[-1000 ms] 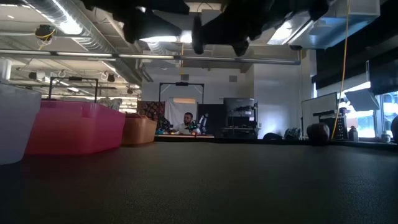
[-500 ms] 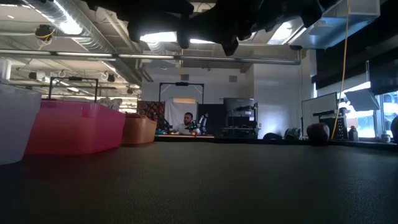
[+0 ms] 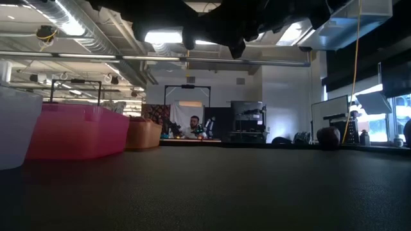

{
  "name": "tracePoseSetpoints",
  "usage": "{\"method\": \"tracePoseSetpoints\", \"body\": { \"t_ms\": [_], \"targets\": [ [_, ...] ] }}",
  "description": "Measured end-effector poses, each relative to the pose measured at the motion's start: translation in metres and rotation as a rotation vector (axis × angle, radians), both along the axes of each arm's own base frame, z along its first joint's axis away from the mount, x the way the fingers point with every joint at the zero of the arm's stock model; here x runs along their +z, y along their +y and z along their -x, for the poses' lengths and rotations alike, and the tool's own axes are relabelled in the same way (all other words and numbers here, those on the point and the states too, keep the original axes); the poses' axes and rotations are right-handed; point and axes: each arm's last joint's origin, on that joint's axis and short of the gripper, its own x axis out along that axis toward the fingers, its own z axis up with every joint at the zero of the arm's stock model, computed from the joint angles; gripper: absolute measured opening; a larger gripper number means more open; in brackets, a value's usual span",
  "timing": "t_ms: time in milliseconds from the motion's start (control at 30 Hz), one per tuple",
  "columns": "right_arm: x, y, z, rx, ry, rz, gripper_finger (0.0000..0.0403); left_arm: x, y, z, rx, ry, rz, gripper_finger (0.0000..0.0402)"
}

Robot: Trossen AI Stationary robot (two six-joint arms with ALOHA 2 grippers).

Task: Sort produce into baskets
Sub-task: Put the top eggplant into the transparent bin

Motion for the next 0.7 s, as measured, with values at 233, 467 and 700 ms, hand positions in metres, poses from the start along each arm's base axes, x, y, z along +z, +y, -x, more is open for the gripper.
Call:
{"method": "tracePoseSetpoints", "body": {
  "t_ms": [233,467,700],
  "targets": [
    [0.007,-0.003,0.019,0.011,0.137,0.027,0.0154,0.014,-0.008,0.018,-0.034,0.114,0.001,0.0023],
    [0.005,-0.004,0.03,0.015,0.245,0.033,0.019,0.028,-0.023,0.054,-0.111,0.344,0.193,0.0023],
    [0.003,-0.004,0.03,0.014,0.264,0.035,0.0187,0.015,-0.046,0.09,-0.197,0.64,0.501,0.0032]
  ]
}}
